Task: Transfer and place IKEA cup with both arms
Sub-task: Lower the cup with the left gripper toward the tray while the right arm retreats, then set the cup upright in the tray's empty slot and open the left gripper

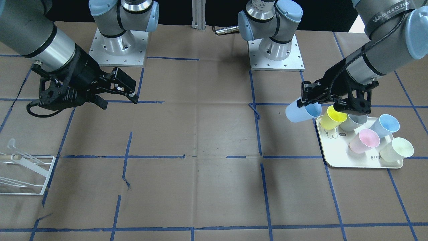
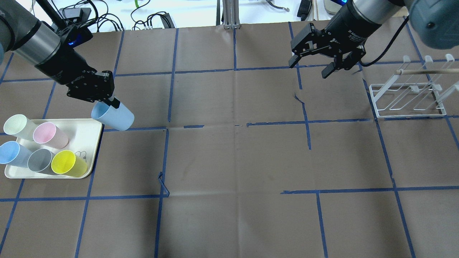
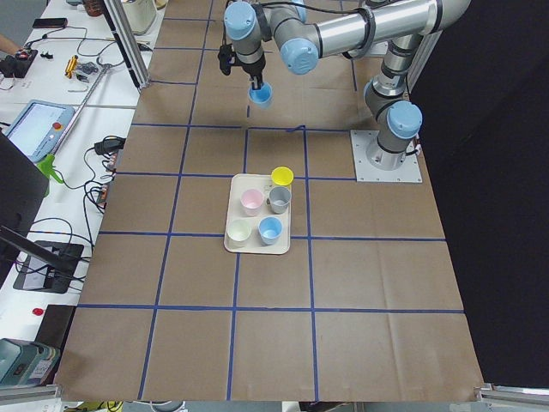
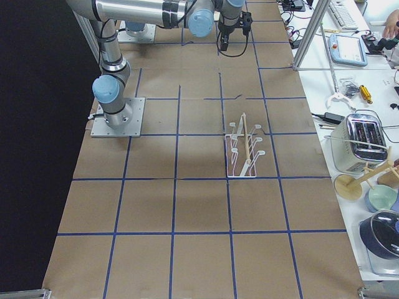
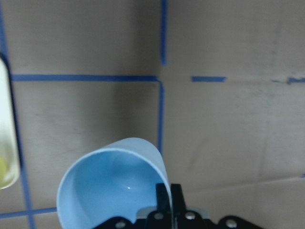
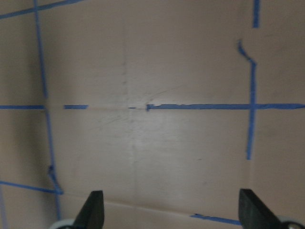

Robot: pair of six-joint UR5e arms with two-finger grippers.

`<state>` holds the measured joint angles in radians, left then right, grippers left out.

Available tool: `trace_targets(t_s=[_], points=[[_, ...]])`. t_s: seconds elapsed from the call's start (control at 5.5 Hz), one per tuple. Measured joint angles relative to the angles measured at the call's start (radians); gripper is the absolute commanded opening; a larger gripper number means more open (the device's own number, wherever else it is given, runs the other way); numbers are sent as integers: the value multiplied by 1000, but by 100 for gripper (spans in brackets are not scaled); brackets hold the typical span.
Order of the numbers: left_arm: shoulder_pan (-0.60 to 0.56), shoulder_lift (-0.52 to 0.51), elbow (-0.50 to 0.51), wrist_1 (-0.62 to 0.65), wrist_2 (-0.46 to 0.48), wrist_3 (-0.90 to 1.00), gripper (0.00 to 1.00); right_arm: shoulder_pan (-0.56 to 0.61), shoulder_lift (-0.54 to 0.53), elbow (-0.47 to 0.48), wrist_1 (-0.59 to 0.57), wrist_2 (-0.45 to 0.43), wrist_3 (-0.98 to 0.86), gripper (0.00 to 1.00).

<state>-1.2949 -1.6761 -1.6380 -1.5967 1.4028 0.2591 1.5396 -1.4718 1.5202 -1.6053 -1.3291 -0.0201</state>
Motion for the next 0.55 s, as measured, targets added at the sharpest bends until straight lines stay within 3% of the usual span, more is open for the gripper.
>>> trace_targets(t_s=[0.18, 0.36, 0.55], points=[[2, -49, -11, 113, 125, -18, 0, 56, 1, -12, -21, -175, 38, 100], [14, -86, -32, 218, 202, -16, 0, 79, 3, -20, -28, -276, 64, 100], [50, -125, -68, 328, 251, 16, 0, 75, 4, -35, -26, -305, 73, 100]])
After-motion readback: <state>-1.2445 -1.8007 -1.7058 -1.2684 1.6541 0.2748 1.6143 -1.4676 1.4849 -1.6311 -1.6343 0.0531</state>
